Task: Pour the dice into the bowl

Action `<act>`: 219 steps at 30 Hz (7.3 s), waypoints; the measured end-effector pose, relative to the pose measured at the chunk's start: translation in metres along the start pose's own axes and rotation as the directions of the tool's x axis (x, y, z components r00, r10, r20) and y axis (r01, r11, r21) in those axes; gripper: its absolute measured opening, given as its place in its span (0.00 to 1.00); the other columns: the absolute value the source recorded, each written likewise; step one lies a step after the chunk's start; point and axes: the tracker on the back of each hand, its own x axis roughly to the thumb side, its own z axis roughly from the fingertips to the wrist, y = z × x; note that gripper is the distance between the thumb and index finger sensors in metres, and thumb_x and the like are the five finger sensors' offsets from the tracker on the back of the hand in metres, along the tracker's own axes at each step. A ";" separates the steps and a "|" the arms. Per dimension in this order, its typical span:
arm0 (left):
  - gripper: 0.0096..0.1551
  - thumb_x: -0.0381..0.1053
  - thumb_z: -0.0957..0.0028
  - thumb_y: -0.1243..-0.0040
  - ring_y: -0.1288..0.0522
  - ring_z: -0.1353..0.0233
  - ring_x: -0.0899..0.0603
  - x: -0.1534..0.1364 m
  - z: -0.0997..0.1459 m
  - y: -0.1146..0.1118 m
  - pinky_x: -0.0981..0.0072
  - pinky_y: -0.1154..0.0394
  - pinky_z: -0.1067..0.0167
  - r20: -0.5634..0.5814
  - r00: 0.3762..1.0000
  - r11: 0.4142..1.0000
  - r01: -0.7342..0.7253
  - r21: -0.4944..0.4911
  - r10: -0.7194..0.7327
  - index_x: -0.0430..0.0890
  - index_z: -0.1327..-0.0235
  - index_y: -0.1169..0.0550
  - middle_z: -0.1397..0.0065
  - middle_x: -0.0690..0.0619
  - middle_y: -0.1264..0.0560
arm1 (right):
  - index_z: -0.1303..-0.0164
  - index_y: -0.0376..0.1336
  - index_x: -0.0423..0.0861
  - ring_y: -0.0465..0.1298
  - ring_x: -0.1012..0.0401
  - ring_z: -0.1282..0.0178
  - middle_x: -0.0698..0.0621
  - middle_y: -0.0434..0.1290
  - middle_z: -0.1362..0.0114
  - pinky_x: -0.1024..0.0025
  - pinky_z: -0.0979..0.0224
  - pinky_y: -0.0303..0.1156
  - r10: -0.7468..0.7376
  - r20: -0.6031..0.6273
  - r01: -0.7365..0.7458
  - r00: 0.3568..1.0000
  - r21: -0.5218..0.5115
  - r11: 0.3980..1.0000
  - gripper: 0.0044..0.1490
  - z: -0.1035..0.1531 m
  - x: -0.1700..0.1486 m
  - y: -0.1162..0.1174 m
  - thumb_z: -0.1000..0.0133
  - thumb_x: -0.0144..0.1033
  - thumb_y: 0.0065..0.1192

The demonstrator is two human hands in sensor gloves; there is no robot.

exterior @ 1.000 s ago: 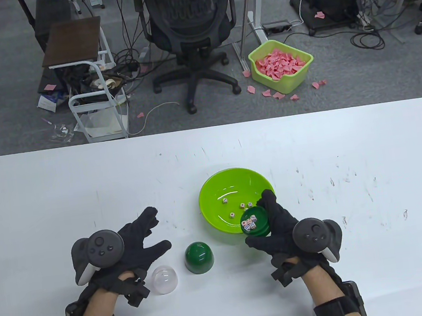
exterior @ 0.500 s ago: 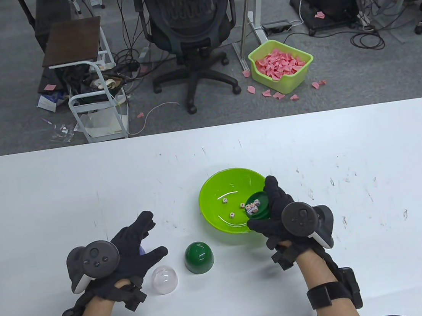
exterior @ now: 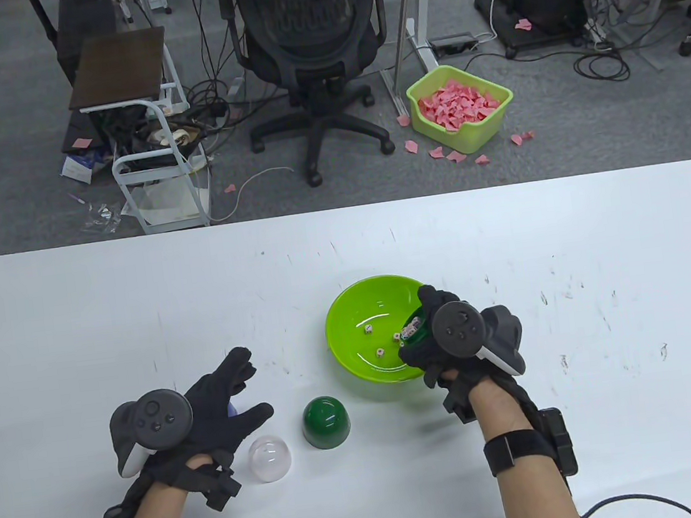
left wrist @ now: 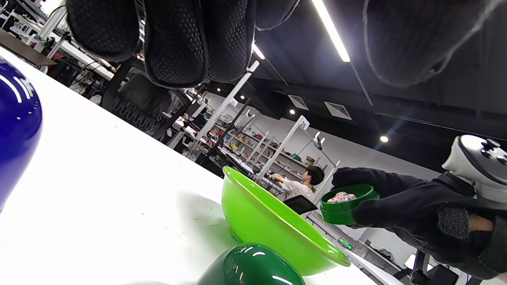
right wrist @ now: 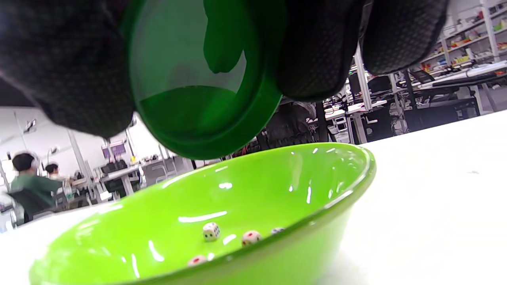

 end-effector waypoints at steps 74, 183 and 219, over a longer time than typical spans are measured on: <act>0.56 0.73 0.57 0.34 0.25 0.29 0.33 0.014 0.000 -0.026 0.39 0.27 0.33 -0.032 0.957 0.930 0.270 -0.249 -0.287 0.51 0.20 0.40 0.23 0.41 0.29 | 0.20 0.51 0.39 0.73 0.37 0.35 0.38 0.63 0.18 0.29 0.32 0.66 -0.590 0.082 0.595 0.804 -0.151 0.790 0.64 0.075 -0.040 0.010 0.59 0.53 0.81; 0.56 0.76 0.58 0.38 0.27 0.26 0.31 0.067 -0.064 -0.125 0.40 0.27 0.33 0.027 0.740 0.607 0.571 -0.553 -0.672 0.52 0.20 0.39 0.21 0.38 0.31 | 0.20 0.47 0.33 0.76 0.40 0.40 0.34 0.66 0.21 0.31 0.33 0.68 -0.457 0.168 0.474 0.874 -0.084 0.876 0.71 0.083 -0.006 0.012 0.61 0.52 0.84; 0.56 0.75 0.57 0.37 0.24 0.31 0.34 0.112 -0.073 -0.032 0.41 0.26 0.34 0.028 0.981 0.949 0.192 -0.249 -0.191 0.49 0.21 0.40 0.25 0.40 0.27 | 0.20 0.48 0.33 0.77 0.41 0.41 0.32 0.67 0.22 0.31 0.33 0.69 -0.402 0.185 0.411 0.897 -0.012 0.911 0.72 0.082 0.003 0.017 0.63 0.50 0.85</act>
